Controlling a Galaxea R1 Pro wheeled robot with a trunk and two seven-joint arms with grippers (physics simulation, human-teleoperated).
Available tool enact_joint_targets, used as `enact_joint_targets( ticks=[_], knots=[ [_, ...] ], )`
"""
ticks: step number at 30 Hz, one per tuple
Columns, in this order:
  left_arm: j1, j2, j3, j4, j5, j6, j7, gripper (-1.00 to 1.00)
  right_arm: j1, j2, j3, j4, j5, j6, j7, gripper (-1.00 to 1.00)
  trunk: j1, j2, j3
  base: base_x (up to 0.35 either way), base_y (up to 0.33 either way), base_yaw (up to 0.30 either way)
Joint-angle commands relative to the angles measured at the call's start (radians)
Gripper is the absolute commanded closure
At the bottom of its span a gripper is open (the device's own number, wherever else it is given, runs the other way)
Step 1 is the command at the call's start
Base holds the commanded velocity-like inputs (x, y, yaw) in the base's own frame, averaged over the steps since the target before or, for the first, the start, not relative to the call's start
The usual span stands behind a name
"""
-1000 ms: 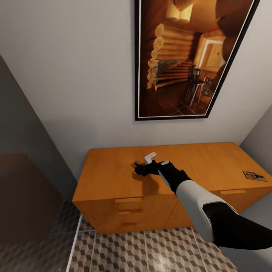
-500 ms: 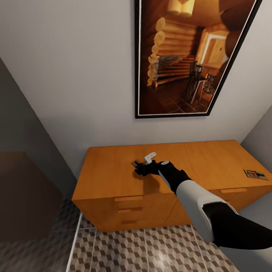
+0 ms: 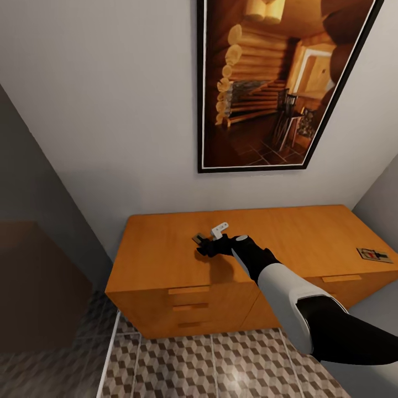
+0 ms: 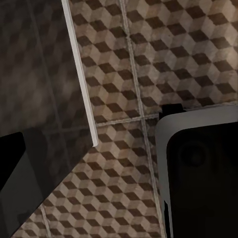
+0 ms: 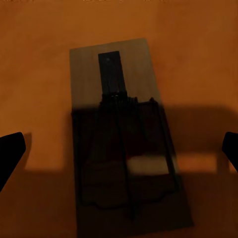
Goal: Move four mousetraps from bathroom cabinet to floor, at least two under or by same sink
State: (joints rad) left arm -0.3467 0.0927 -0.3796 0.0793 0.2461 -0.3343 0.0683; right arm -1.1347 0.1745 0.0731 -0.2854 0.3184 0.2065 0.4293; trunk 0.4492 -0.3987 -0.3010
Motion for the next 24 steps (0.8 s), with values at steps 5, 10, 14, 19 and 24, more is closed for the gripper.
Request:
enact_joint_targets(
  ticks=[5, 10, 14, 19, 24],
  knots=[
    [-0.001, -0.001, -0.008, 0.004, 0.007, -0.006, 0.001, -1.00, 0.001, 0.000, 0.003, 0.027, 0.011, -0.006, 0.003, -1.00, 0.001, -0.001, -0.002, 0.000, 0.000, 0.000],
    [-0.001, -0.001, -0.008, 0.004, 0.007, -0.006, 0.001, -1.00, 0.001, 0.000, 0.003, 0.035, 0.011, -0.039, 0.002, -1.00, 0.001, -0.001, -0.002, 0.000, 0.000, 0.000],
    [-0.001, -0.001, -0.008, 0.004, 0.007, -0.006, 0.001, -1.00, 0.001, 0.000, 0.002, 0.038, 0.011, -0.052, 0.002, -1.00, 0.001, -0.001, -0.002, 0.000, 0.000, 0.000],
    [-0.001, -0.001, -0.008, 0.004, 0.007, -0.006, 0.001, -1.00, 0.001, 0.000, 0.002, 0.043, 0.011, -0.056, 0.003, -1.00, 0.001, -0.001, -0.002, 0.000, 0.000, 0.000],
    [-0.001, -0.001, -0.008, 0.004, 0.007, -0.006, 0.001, -1.00, 0.001, 0.000, 0.002, 0.045, 0.011, -0.057, 0.002, 1.00, 0.001, -0.001, -0.002, 0.000, 0.000, 0.000]
  ],
)
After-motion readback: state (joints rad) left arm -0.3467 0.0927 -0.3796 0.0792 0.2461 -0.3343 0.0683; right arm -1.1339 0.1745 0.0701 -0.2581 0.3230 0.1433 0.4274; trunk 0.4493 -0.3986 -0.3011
